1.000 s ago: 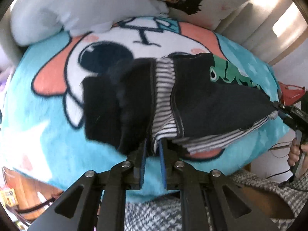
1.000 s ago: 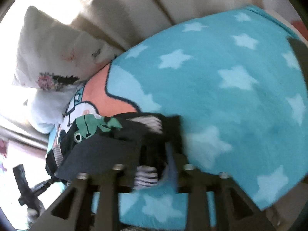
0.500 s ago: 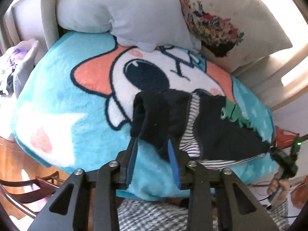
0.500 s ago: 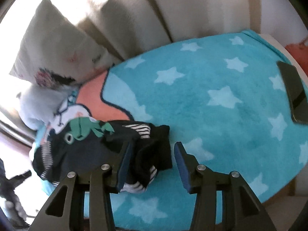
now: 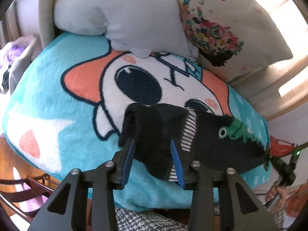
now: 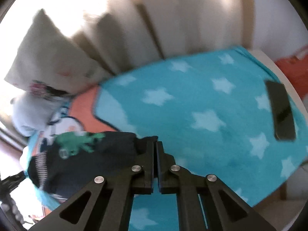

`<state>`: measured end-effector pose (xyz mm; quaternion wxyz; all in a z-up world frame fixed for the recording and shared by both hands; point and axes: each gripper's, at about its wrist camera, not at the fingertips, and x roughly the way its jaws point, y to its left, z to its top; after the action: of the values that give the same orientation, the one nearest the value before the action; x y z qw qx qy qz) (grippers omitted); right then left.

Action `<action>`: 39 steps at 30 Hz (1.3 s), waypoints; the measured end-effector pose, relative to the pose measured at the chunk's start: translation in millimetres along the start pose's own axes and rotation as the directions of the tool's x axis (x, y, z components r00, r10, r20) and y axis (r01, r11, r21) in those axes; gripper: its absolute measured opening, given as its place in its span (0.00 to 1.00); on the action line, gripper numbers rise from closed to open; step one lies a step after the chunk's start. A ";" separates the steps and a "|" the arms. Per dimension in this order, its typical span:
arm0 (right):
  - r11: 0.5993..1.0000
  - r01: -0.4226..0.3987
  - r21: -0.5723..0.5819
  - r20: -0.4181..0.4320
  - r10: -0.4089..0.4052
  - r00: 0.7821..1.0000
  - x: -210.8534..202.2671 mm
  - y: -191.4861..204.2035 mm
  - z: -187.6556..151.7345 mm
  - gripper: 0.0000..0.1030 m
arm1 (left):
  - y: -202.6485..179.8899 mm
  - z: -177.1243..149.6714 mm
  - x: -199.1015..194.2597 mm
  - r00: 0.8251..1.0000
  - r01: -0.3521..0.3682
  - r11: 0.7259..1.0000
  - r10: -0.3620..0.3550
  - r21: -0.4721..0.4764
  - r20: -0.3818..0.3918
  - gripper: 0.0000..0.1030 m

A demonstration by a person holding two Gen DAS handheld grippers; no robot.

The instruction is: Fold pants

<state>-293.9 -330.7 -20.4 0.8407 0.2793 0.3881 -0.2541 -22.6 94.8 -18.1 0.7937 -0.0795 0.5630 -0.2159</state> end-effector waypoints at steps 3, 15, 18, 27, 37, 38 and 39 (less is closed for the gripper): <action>0.995 0.013 0.096 -0.026 -0.011 1.000 9.5 -23.2 -8.0 0.06 | 7.7 1.5 3.4 1.000 0.007 0.999 -0.008 -0.034 -0.012 0.38; 1.000 0.000 0.021 0.033 -0.001 0.999 -0.9 9.8 -3.1 0.27 | -5.8 39.5 58.5 0.981 -0.182 0.980 0.186 0.085 -0.050 0.39; 1.000 -0.008 0.006 0.011 0.008 1.000 5.5 14.9 -5.8 0.27 | -11.1 47.3 74.6 0.941 -0.335 0.926 0.340 0.176 0.003 0.29; 0.997 0.017 0.070 0.029 -0.019 0.999 -4.4 -10.5 -2.7 0.28 | 17.6 49.1 56.4 0.980 -0.188 0.977 0.194 0.101 -0.046 0.30; 0.994 -0.094 -0.052 0.046 0.096 0.994 -10.9 35.2 -3.0 0.30 | -9.3 42.2 -21.8 0.998 -0.038 0.992 0.031 0.116 0.063 0.38; 0.991 -0.114 -0.071 0.034 0.116 0.993 -6.7 43.3 -3.2 0.30 | -22.9 42.2 -13.3 0.999 -0.018 0.989 0.011 0.148 0.051 0.39; 0.987 -0.137 -0.087 0.018 0.139 0.990 -0.8 53.0 -3.7 0.30 | -33.5 41.4 -3.5 0.999 -0.012 0.985 0.005 0.172 0.037 0.39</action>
<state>-262.1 -290.2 -7.3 0.8721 0.2662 0.3682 -0.1819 6.5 61.5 11.9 0.8087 -0.0121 0.5281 -0.2588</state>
